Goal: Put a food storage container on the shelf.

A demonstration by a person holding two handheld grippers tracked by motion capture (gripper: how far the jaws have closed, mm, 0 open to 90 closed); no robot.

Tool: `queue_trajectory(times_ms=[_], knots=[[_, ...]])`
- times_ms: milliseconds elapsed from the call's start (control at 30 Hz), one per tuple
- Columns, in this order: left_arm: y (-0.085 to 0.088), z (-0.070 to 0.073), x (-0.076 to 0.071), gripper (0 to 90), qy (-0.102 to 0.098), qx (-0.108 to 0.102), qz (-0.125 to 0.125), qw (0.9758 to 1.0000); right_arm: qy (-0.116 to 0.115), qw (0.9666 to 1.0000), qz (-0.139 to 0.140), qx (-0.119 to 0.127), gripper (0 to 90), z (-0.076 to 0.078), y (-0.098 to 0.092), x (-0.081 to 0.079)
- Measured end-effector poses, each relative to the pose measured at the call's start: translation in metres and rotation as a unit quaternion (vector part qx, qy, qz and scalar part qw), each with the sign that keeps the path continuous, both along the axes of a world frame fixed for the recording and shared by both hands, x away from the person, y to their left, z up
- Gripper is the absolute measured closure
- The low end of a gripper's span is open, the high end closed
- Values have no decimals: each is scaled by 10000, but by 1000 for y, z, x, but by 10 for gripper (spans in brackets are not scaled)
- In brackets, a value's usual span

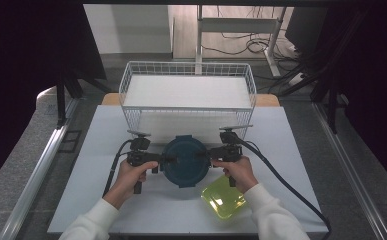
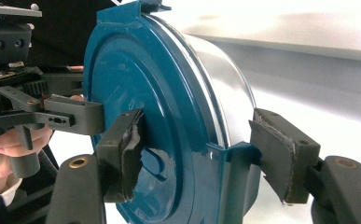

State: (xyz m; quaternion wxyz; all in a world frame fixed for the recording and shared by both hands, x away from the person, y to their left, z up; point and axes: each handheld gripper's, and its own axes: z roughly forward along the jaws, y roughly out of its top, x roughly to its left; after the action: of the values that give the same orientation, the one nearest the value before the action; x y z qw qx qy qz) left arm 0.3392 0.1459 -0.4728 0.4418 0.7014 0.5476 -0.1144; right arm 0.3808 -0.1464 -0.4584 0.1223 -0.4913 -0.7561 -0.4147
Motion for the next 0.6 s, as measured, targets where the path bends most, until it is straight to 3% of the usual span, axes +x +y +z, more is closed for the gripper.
queue_trajectory(times_ms=[300, 600], knots=[[-6, 25, 3, 333, -173, -48, -40, 9998, -277, 9996, -69, 48, 366, 27, -9, -3], [-7, 50, 4, 333, -317, 28, -47, 9995, -405, 9991, -75, 106, 366, 47, -10, -3]])
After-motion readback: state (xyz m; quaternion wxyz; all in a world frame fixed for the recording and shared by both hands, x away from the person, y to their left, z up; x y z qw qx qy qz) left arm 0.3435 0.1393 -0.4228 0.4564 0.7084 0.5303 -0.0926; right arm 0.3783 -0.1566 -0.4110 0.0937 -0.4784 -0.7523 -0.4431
